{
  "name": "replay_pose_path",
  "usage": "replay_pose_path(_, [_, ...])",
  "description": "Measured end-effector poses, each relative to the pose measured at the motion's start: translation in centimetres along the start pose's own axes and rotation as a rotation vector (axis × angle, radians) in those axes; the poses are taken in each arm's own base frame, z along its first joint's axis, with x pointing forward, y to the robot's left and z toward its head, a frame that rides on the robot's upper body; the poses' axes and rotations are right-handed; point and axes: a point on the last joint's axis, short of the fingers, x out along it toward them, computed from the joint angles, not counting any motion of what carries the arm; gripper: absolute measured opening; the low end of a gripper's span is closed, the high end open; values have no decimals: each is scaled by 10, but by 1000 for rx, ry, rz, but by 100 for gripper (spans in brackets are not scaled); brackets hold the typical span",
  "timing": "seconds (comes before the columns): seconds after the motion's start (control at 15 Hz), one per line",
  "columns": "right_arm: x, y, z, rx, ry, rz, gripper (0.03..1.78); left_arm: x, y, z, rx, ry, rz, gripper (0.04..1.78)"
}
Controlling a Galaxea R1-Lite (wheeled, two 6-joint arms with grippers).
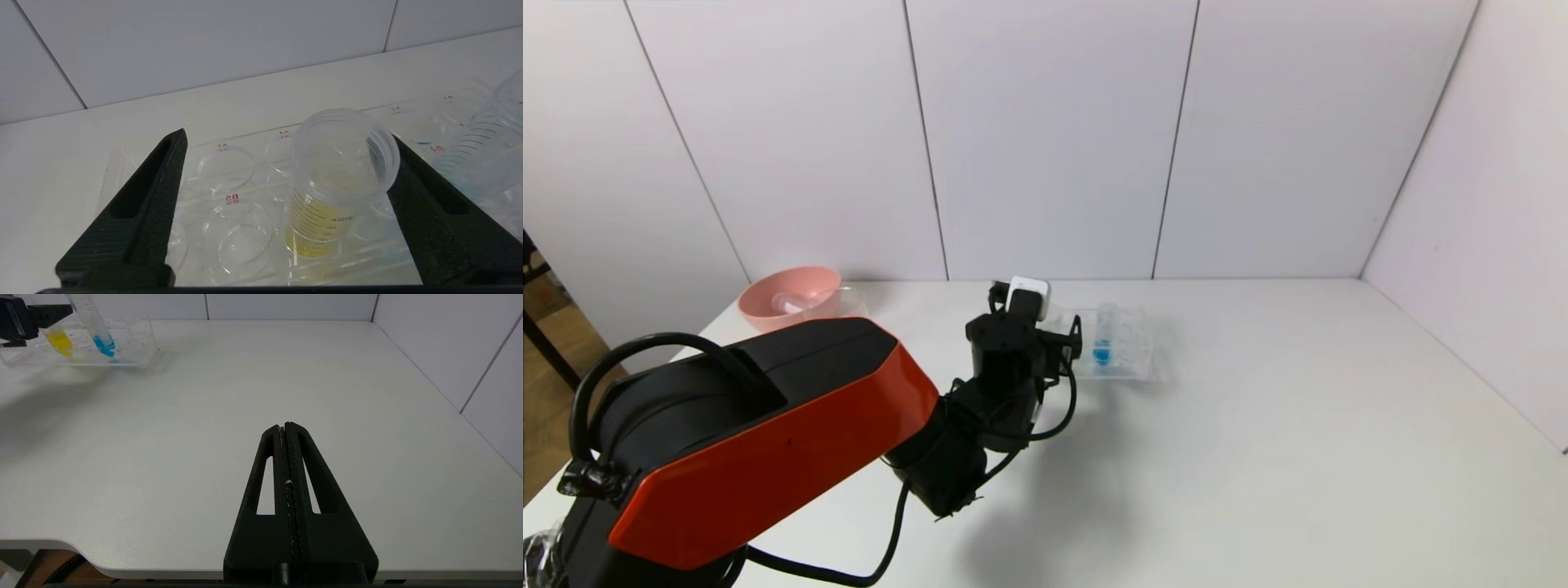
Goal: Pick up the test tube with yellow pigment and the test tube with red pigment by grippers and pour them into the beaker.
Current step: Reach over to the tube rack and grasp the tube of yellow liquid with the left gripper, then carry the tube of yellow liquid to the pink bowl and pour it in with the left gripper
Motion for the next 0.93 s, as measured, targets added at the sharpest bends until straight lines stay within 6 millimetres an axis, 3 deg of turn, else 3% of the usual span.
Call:
replay_pose_path(0.4, [0, 0, 0, 0, 0, 0, 11, -1, -1, 1, 3, 0, -10, 53])
replay_pose_path(0.93, [0, 0, 0, 0, 0, 0, 11, -3, -2, 2, 6, 0, -8, 47])
